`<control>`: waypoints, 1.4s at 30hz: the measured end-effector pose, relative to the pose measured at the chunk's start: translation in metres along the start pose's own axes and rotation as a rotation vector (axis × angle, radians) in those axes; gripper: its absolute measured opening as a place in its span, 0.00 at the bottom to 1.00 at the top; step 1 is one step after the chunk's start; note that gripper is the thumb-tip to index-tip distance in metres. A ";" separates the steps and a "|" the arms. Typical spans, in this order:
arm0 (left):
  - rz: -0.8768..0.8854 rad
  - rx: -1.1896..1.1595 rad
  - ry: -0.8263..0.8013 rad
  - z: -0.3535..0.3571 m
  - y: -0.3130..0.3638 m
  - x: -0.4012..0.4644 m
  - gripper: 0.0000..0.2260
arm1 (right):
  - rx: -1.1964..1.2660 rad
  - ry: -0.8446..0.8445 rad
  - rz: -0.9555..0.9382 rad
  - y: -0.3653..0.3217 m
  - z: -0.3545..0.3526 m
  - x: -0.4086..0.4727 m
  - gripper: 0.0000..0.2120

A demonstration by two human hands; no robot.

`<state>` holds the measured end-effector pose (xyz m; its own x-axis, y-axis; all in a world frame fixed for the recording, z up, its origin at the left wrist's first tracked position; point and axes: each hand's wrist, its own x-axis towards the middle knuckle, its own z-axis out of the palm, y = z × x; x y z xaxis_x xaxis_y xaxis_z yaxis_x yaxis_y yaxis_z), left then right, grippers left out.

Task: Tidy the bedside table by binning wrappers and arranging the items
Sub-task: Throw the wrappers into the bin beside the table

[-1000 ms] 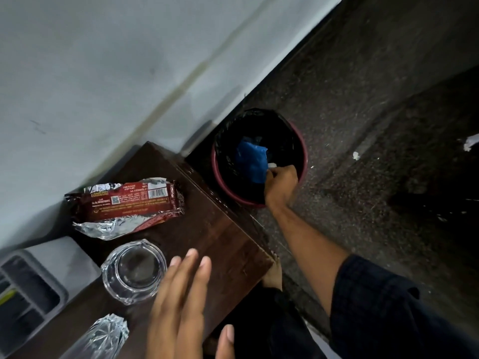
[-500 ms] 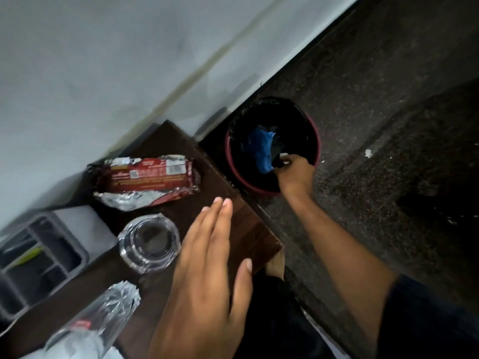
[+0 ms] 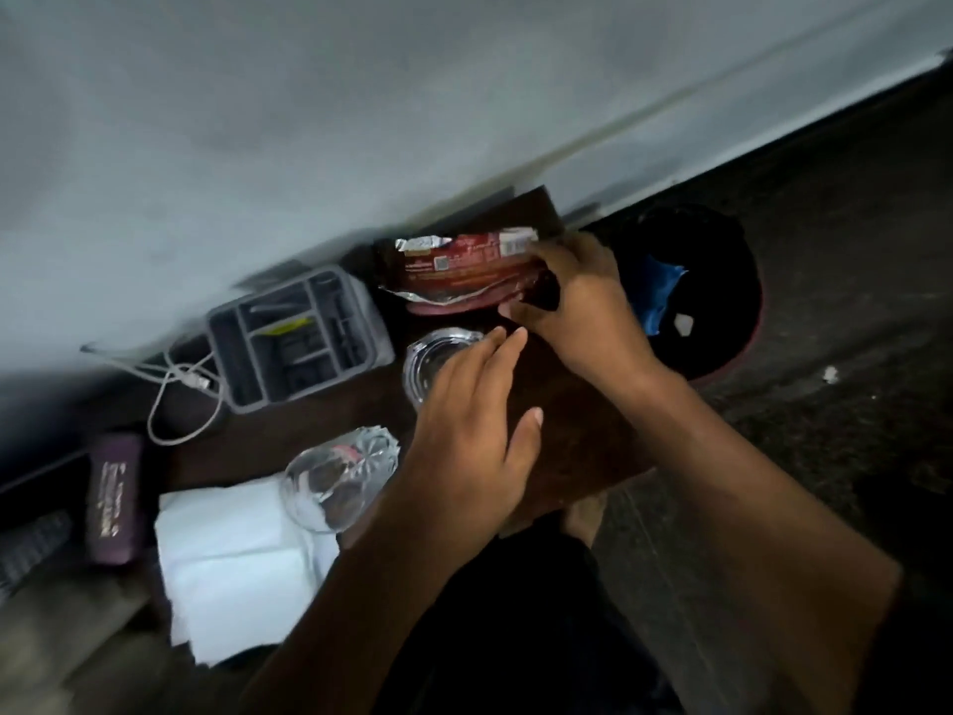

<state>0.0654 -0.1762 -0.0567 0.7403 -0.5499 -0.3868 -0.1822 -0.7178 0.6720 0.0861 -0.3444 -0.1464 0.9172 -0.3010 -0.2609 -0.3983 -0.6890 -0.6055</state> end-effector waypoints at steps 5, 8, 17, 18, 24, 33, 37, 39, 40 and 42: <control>-0.046 -0.036 0.051 -0.007 -0.016 -0.008 0.26 | -0.003 0.095 0.033 -0.006 0.011 0.009 0.27; -0.054 -0.057 0.059 -0.007 -0.019 -0.016 0.27 | 0.218 0.178 0.151 -0.009 0.011 0.015 0.15; -0.079 -0.042 0.055 -0.010 -0.029 -0.031 0.29 | 0.221 0.094 0.258 -0.018 0.023 0.026 0.37; -0.080 -0.042 0.052 -0.010 -0.029 -0.032 0.29 | 0.208 0.102 0.245 -0.016 0.025 0.025 0.34; -0.050 -0.027 0.048 -0.005 -0.031 -0.029 0.27 | 0.347 0.333 0.313 -0.002 0.017 0.006 0.17; 0.030 -0.003 -0.074 0.019 -0.002 0.002 0.26 | 0.652 0.545 0.443 0.086 -0.039 -0.055 0.08; 0.063 -0.009 -0.140 0.039 0.016 0.024 0.27 | 0.542 0.585 0.514 0.138 -0.050 -0.078 0.09; 0.091 0.044 -0.171 0.052 0.025 0.036 0.28 | 0.488 0.556 0.597 0.164 -0.049 -0.082 0.10; 0.099 0.070 -0.181 0.058 0.028 0.042 0.28 | 0.485 0.538 0.631 0.174 -0.047 -0.083 0.10; 0.106 0.091 -0.218 0.070 0.035 0.053 0.29 | 0.524 0.515 0.659 0.192 -0.045 -0.083 0.11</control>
<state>0.0524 -0.2605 -0.0975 0.5584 -0.6961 -0.4513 -0.3157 -0.6814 0.6604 -0.0670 -0.4810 -0.2073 0.3496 -0.8557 -0.3816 -0.6639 0.0612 -0.7453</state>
